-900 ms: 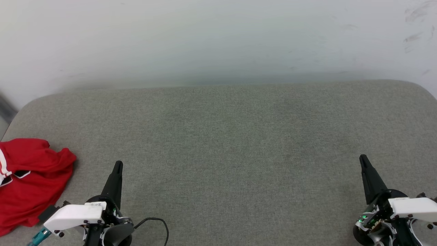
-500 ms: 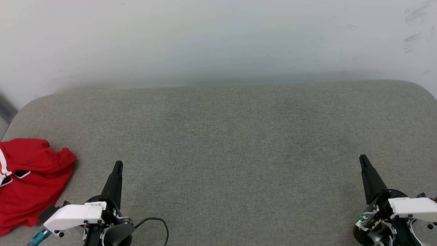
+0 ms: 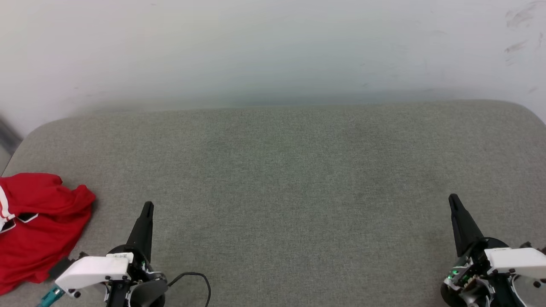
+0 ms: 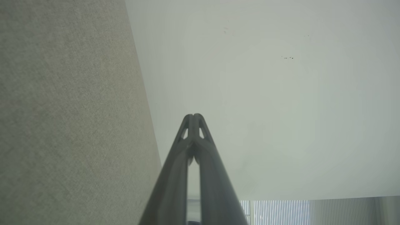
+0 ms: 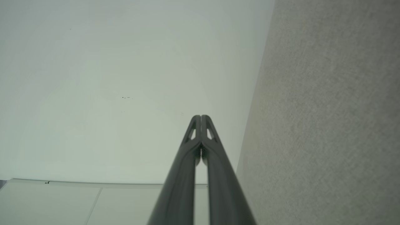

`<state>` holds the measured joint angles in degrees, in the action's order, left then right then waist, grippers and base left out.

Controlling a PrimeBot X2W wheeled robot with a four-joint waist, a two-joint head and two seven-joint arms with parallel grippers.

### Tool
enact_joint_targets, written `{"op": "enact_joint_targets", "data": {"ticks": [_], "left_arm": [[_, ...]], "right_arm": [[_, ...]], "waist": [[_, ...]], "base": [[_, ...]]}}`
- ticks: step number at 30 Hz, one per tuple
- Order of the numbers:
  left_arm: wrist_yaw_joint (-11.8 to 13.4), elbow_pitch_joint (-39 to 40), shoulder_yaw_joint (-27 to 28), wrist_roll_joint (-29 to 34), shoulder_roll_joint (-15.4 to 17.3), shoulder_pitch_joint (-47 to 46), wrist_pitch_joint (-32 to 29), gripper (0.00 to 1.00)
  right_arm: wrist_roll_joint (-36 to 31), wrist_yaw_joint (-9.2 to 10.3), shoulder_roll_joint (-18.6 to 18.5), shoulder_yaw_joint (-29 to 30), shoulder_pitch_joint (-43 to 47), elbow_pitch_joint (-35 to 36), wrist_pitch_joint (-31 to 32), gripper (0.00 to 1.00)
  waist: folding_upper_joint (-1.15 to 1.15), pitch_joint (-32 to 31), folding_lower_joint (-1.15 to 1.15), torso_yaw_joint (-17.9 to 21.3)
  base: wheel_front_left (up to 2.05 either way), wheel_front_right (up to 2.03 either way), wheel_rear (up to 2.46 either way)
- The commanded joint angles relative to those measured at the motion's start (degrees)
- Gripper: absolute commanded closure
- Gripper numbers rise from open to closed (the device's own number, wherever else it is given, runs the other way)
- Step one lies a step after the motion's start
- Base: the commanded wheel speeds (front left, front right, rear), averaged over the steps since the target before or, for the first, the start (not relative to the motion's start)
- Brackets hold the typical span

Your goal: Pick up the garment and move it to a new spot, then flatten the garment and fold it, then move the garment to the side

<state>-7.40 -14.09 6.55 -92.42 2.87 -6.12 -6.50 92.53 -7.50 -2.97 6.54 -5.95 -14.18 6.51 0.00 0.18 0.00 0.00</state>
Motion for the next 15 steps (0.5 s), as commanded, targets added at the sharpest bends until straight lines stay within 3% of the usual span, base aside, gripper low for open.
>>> {"op": "enact_joint_targets", "data": {"ticks": [1, 15], "left_arm": [[0.0, -0.3, -0.1, 0.0, 0.0, 0.1, 0.1, 0.00], [0.0, 1.9, -5.0, 0.7, -0.1, -0.2, 3.4, 0.00]], "right_arm": [[0.0, 0.00, 0.0, 0.0, 0.2, -0.2, 0.0, 0.00], [-1.1, 0.01, 0.1, -1.6, 1.7, 2.0, -3.3, 0.00]], "waist": [[0.00, 0.0, 0.00, 0.0], [0.00, 0.1, 0.00, 0.0]], "base": [[0.00, 0.00, 0.00], [0.00, 0.00, 0.00]]}}
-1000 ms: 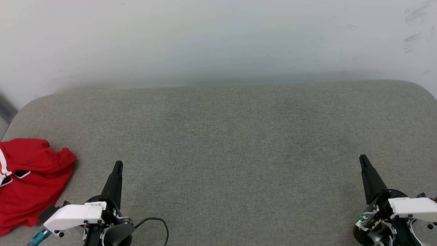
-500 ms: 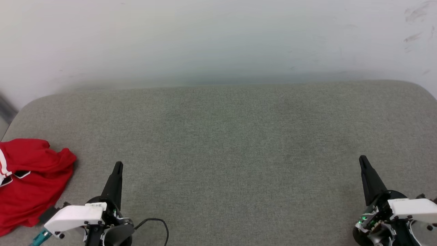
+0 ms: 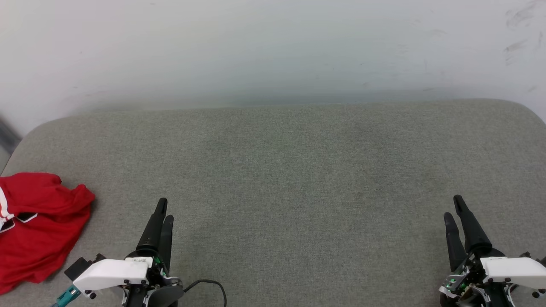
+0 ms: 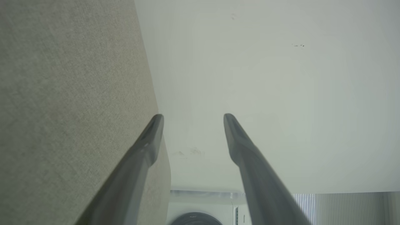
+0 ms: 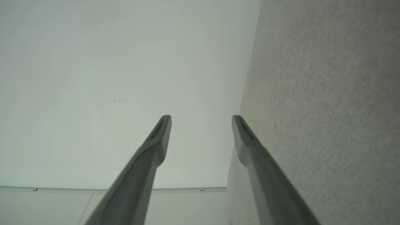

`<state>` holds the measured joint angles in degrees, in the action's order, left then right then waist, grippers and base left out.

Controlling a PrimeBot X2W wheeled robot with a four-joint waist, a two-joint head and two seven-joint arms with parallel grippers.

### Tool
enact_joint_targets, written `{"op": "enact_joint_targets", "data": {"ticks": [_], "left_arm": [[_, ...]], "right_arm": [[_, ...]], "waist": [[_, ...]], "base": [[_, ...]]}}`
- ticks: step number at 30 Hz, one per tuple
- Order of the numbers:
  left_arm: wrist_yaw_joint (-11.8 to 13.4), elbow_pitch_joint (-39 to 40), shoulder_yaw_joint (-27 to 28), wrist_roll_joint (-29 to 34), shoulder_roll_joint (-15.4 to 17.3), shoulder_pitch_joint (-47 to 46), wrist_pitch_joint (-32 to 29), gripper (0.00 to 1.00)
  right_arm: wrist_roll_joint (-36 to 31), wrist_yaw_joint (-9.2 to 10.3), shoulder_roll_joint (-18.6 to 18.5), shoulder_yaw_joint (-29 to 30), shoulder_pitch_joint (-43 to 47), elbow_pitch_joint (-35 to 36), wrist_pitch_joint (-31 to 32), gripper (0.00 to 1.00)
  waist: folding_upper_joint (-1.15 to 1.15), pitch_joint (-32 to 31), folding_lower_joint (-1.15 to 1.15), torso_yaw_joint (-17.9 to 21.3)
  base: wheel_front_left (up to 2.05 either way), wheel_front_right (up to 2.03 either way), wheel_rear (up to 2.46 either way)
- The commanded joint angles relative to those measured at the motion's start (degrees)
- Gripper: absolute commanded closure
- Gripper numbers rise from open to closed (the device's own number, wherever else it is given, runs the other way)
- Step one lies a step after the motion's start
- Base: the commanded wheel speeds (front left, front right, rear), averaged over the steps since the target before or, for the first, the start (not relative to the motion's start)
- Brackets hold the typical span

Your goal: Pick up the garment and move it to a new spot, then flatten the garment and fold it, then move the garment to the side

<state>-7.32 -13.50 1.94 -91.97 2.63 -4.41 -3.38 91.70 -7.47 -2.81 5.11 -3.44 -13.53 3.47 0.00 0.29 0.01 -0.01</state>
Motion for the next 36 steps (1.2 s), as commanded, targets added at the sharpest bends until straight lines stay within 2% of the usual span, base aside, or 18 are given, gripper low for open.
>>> {"op": "enact_joint_targets", "data": {"ticks": [1, 7, 12, 36], "left_arm": [[-0.1, 1.6, -0.6, 0.6, 0.2, -1.9, 0.6, 0.00], [-0.1, 3.0, -2.1, 4.5, 0.2, -2.1, 2.1, 0.00], [-0.1, 3.7, -3.3, 9.9, 0.2, -2.4, 3.3, 0.00], [-0.1, 6.2, -7.1, 40.8, 0.2, -2.8, 8.3, 0.00]], "right_arm": [[-0.4, -0.02, -0.1, -0.2, -0.7, 1.6, -0.6, 0.00], [-2.2, -0.02, -0.2, -0.8, -0.3, 3.0, -2.1, 0.00], [-6.6, -0.03, -0.2, -0.7, 0.0, 4.2, -3.3, 0.00], [-45.4, -0.03, -0.2, -1.0, 1.8, 10.6, -8.4, 0.00]], "waist": [[0.00, 0.0, 0.00, 0.0], [0.00, 0.0, 0.00, 0.0], [0.00, 0.0, 0.00, 0.1], [0.00, -0.2, -0.01, 0.4]], "base": [[0.00, 0.00, 0.00], [0.00, 0.00, 0.00], [0.00, 0.00, 0.00], [0.00, 0.00, 0.00]]}}
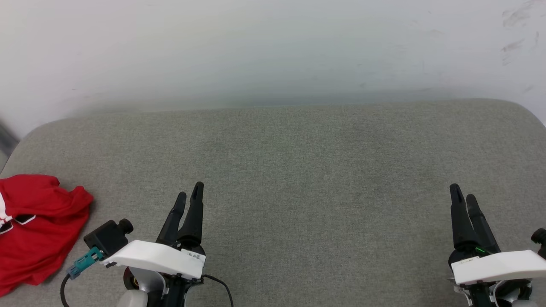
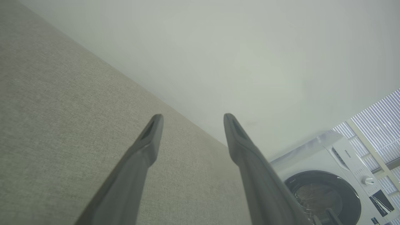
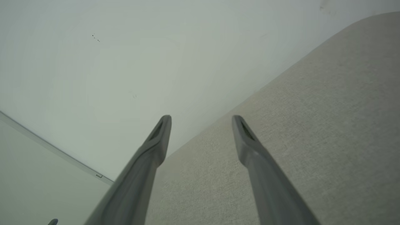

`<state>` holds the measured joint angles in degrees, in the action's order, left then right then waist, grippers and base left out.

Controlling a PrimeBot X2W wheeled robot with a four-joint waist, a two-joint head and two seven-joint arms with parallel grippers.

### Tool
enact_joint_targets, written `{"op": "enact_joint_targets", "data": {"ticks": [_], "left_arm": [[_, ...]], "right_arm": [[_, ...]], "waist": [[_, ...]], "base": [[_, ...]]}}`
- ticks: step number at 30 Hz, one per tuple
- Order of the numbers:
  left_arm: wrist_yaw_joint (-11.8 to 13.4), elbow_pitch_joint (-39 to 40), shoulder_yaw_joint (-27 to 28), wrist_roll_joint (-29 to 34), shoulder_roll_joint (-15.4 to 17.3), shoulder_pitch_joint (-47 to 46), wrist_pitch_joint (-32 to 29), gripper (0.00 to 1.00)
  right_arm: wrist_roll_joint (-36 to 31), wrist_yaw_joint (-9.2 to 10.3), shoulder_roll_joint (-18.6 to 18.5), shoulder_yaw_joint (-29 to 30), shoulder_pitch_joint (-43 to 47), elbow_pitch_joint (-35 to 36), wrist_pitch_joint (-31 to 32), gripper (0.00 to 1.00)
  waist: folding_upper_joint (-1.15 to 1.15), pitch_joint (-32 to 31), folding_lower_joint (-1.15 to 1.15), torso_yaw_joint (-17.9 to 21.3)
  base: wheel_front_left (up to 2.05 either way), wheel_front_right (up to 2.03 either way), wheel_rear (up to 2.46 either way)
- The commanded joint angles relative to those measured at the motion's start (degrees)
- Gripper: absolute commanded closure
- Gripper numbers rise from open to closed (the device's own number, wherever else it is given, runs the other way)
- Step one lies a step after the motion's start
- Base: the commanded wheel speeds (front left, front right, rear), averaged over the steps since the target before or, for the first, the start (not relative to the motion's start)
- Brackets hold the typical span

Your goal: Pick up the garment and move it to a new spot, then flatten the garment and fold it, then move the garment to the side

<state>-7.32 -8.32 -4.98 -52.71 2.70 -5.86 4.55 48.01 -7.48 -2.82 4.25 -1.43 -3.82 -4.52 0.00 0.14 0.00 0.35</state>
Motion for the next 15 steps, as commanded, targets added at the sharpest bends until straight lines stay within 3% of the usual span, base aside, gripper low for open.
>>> {"op": "enact_joint_targets", "data": {"ticks": [1, 15], "left_arm": [[-0.1, 1.0, -0.3, 2.7, 0.2, -1.3, 0.6, 0.00], [0.0, 1.7, 0.6, 15.7, 0.2, 0.0, 3.0, 0.00]], "right_arm": [[-3.1, -0.02, -0.1, -0.3, -0.2, 1.0, -0.6, 0.00], [-17.9, -0.02, -0.1, -1.2, 0.4, 1.7, -1.3, 0.00]], "waist": [[0.00, 0.0, 0.00, 0.0], [0.00, -0.1, 0.00, 0.0]], "base": [[0.00, 0.00, 0.00], [0.00, 0.00, 0.00]]}}
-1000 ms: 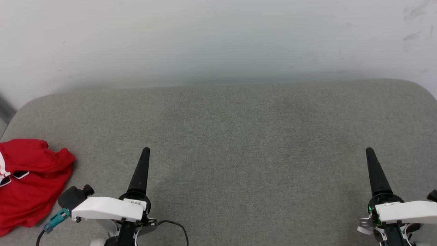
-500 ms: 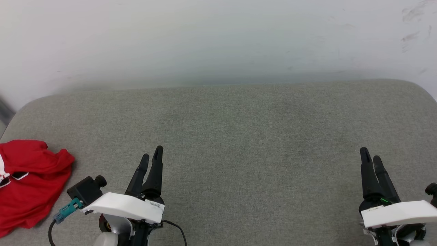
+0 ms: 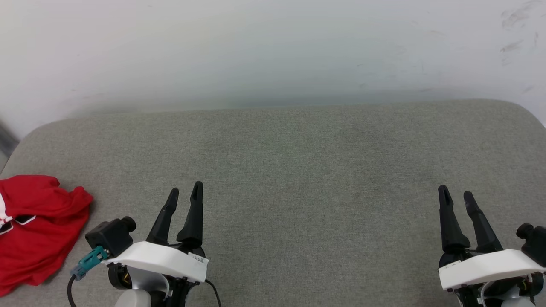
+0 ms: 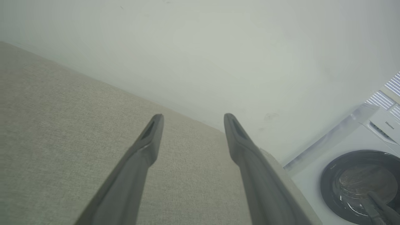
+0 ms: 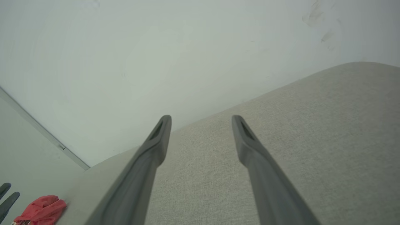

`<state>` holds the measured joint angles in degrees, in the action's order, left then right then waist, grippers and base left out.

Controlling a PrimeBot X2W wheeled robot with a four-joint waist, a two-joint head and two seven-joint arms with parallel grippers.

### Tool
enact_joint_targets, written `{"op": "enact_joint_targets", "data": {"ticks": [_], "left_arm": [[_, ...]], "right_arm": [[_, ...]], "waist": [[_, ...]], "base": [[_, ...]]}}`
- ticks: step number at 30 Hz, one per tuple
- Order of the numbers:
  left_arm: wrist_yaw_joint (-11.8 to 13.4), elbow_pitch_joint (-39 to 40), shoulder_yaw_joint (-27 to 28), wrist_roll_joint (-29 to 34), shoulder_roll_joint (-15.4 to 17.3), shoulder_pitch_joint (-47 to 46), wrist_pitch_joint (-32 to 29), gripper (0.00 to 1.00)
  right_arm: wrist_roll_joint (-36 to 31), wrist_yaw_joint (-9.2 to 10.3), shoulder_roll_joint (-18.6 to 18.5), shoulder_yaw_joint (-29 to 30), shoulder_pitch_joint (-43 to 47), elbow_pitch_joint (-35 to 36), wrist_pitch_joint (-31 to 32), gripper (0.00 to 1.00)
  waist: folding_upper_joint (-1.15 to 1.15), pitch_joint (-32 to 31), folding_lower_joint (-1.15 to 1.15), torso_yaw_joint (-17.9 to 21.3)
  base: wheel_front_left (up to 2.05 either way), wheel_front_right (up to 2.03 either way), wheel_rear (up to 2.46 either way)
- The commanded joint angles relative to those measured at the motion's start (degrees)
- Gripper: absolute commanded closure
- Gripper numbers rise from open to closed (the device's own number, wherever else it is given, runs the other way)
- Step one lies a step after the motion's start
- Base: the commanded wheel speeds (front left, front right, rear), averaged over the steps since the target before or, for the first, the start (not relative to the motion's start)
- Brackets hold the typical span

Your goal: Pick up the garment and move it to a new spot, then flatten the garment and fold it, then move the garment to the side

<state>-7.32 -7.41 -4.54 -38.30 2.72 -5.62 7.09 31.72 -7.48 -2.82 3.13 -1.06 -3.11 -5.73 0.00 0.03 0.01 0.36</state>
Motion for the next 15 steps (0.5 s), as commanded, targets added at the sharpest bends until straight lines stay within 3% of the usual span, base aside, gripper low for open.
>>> {"op": "enact_joint_targets", "data": {"ticks": [1, 15], "left_arm": [[0.0, 0.7, 0.3, 2.3, 0.2, -0.2, 0.6, 0.00], [0.2, 0.6, 0.9, 14.1, 0.8, 0.8, 2.7, 0.00]], "right_arm": [[-2.4, -0.02, -0.1, -0.2, 0.1, 1.2, 0.0, 0.00], [-12.2, -0.02, -0.1, -0.2, 1.0, 3.7, 1.6, 0.00]], "waist": [[0.00, 0.0, 0.00, 0.0], [0.00, 0.0, 0.00, -0.1]], "base": [[0.00, 0.00, 0.00], [0.00, 0.00, 0.00]]}}
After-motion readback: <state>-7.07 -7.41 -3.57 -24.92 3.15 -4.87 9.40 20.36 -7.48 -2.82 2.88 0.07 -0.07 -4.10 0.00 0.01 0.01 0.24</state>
